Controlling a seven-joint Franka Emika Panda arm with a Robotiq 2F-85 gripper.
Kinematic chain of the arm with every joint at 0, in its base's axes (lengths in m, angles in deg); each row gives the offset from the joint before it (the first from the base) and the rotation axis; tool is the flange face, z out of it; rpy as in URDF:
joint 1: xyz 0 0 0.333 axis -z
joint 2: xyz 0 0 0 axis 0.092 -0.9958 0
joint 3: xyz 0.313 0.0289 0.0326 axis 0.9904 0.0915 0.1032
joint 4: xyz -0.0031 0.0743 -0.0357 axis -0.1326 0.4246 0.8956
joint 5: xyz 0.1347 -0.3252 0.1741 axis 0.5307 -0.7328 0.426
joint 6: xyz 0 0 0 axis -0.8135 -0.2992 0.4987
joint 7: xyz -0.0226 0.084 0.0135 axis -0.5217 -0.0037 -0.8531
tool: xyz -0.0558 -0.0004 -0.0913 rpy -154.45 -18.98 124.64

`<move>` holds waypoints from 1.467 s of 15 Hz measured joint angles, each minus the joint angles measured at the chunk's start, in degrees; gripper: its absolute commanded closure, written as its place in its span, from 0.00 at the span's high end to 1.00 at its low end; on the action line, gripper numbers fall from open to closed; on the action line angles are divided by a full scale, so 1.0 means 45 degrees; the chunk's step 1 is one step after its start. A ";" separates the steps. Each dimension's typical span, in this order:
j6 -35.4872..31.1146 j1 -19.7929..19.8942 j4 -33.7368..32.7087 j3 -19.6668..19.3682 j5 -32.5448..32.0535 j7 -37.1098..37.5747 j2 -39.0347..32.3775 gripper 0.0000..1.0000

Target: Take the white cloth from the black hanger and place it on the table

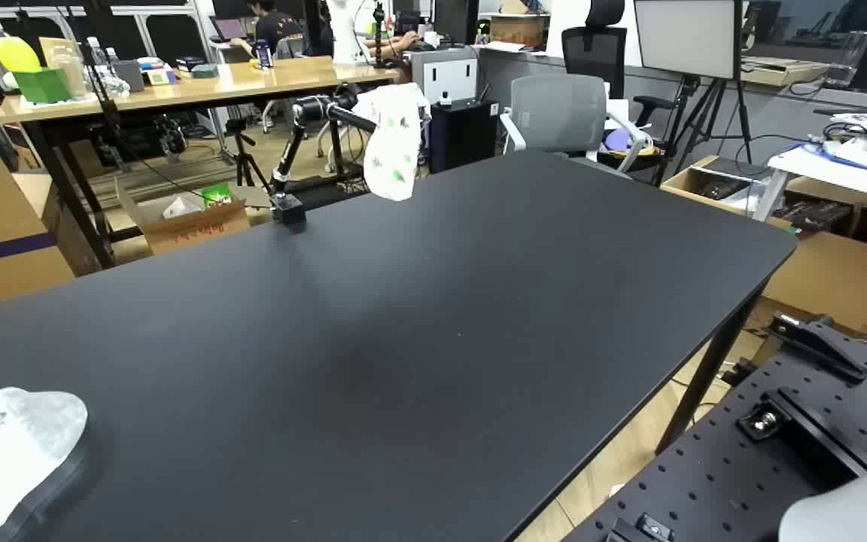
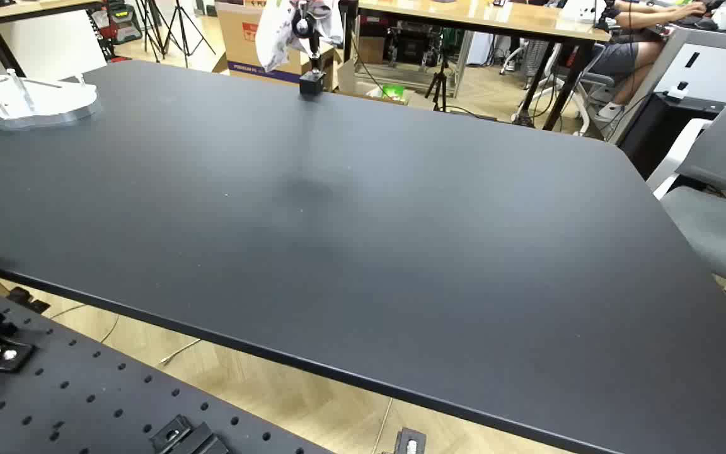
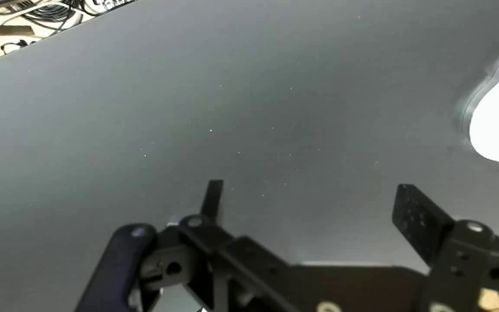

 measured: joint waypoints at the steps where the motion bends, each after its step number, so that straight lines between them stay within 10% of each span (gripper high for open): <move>1: 0.0000 0.0000 0.0000 0.0000 0.0000 0.0000 -0.0004 1.00; 13: -0.0015 0.0005 0.0000 -0.0022 -0.0138 0.0001 -0.0012 1.00; 22: -0.2321 0.2167 -0.0263 -0.1431 -0.3975 -0.0812 -0.0962 1.00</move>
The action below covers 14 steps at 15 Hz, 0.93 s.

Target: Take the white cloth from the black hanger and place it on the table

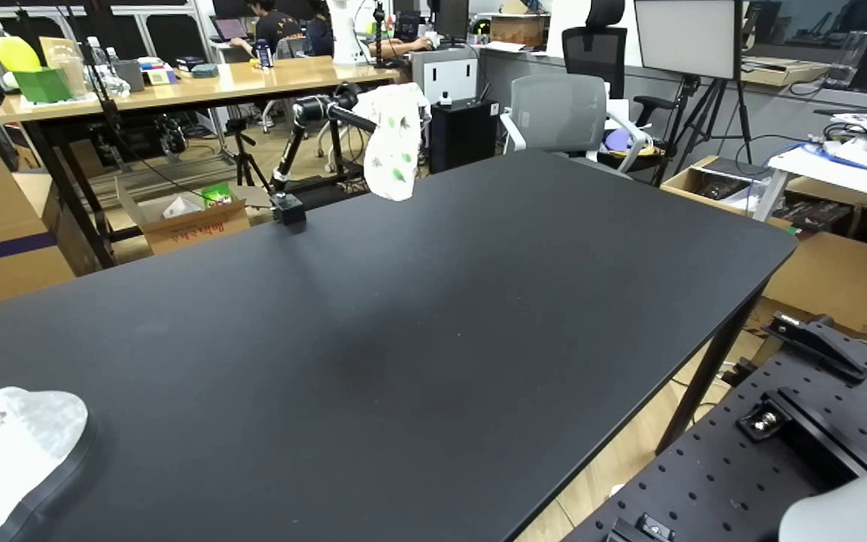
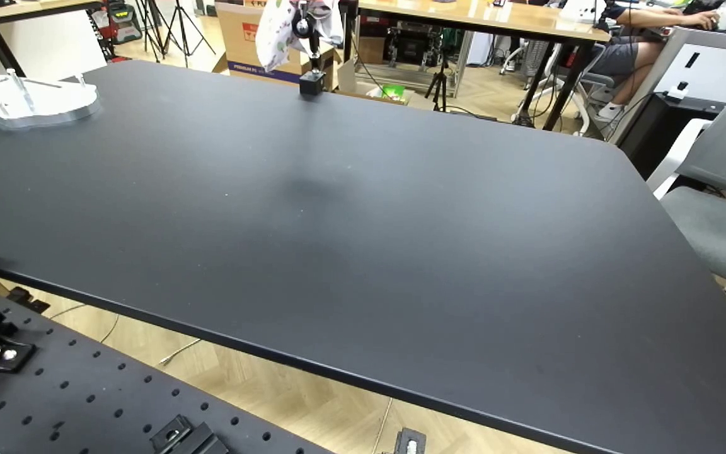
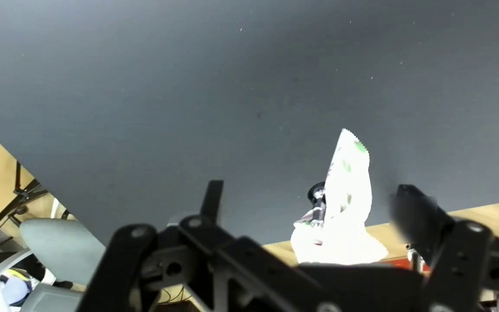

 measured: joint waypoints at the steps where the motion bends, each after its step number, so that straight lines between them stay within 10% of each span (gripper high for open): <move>1: -0.0290 0.0188 -0.0169 -0.0212 -0.0147 -0.0204 -0.0388 1.00; 14: -0.0054 -0.0395 -0.2834 -0.1985 0.0254 -0.4144 -0.4089 1.00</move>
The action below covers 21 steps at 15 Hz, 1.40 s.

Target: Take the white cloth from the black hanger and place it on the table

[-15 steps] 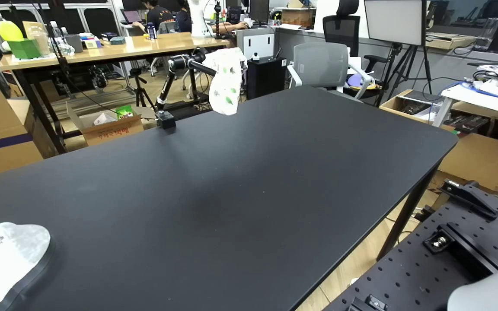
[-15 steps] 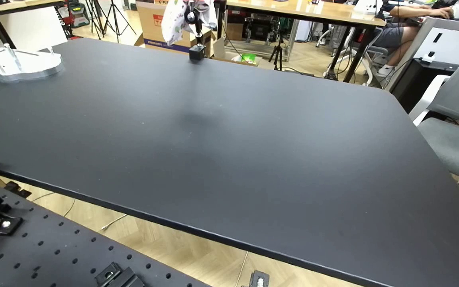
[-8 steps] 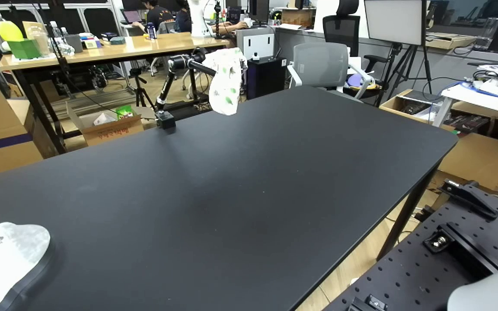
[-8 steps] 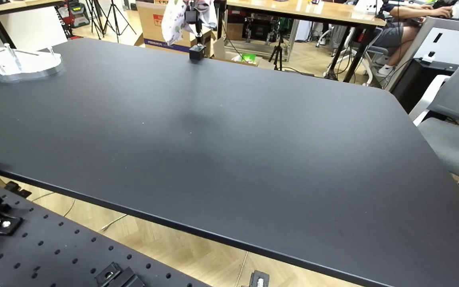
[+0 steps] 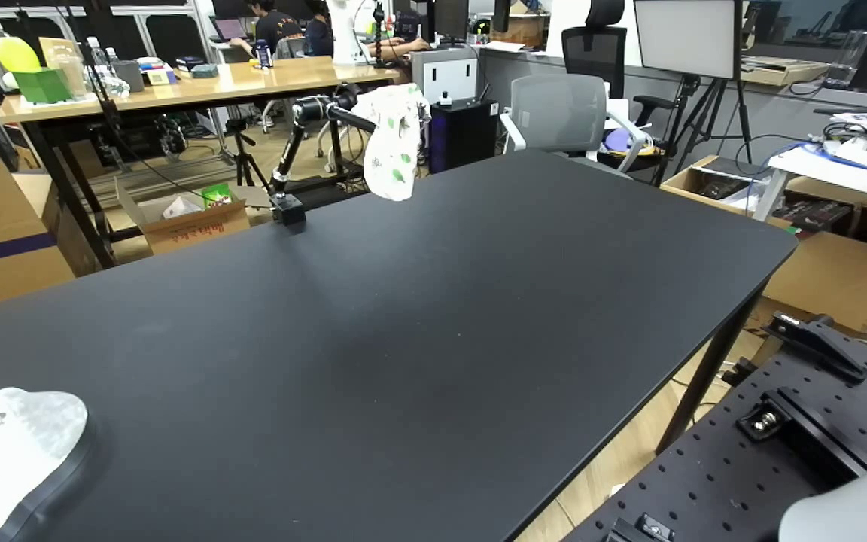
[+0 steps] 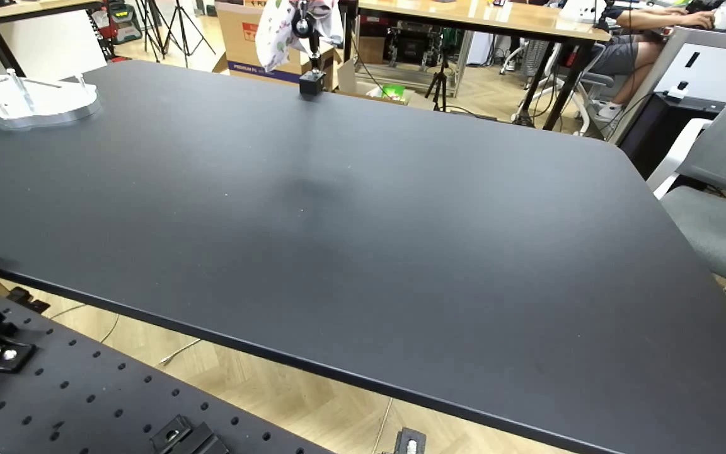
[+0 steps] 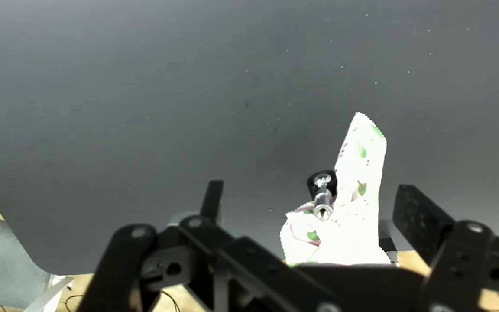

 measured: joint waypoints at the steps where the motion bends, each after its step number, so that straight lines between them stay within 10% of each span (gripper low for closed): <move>1: 0.0000 -0.0019 -0.0025 0.0000 -0.0285 -0.0091 -0.0068 1.00; 12: 0.0208 -0.0355 -0.3606 -0.0494 -0.1328 -0.5997 -0.4206 1.00; 21: 0.0815 -0.1086 -0.5332 -0.0128 0.0112 -0.7018 -0.5838 1.00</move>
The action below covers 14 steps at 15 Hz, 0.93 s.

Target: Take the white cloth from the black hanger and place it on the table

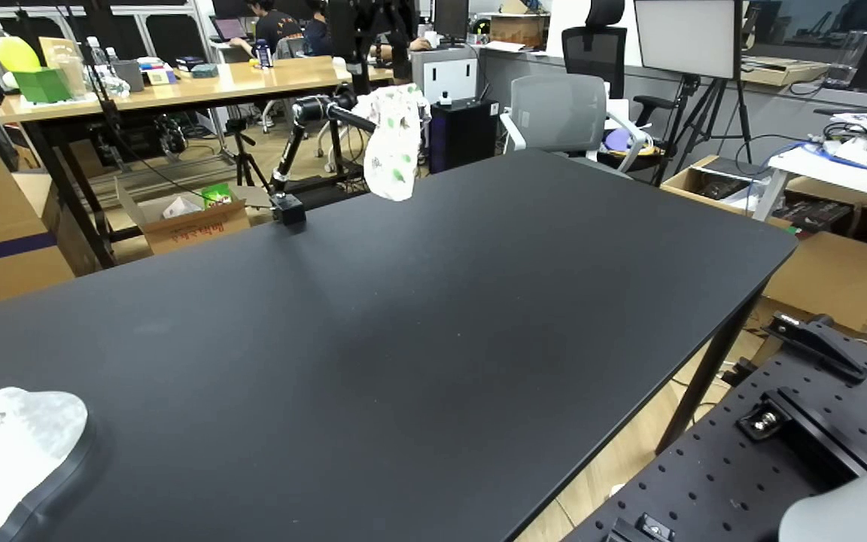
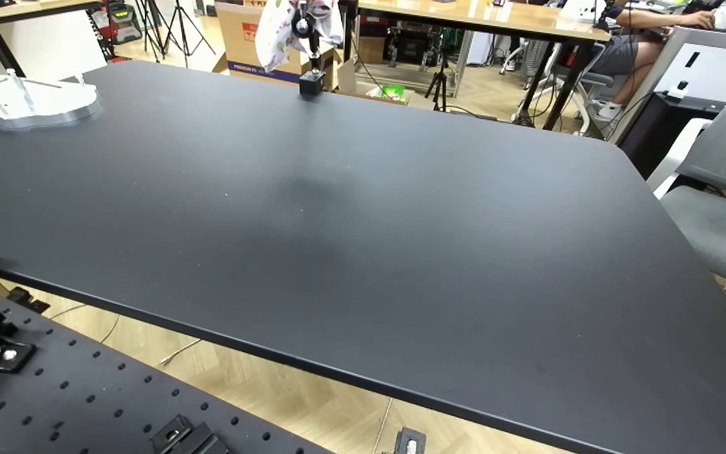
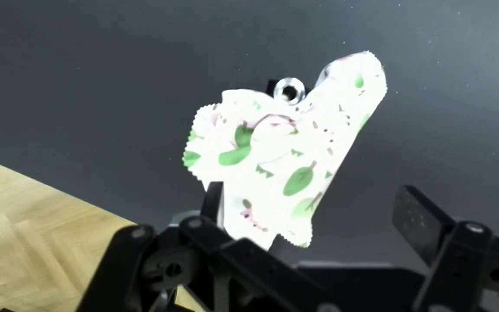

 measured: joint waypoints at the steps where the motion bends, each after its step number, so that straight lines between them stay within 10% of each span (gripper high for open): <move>1: 0.0130 -0.0007 -0.0035 0.0000 0.0046 -0.0001 -0.0037 0.75; 14: 0.0608 0.0082 -0.0094 -0.0308 0.0035 0.0002 -0.0142 0.00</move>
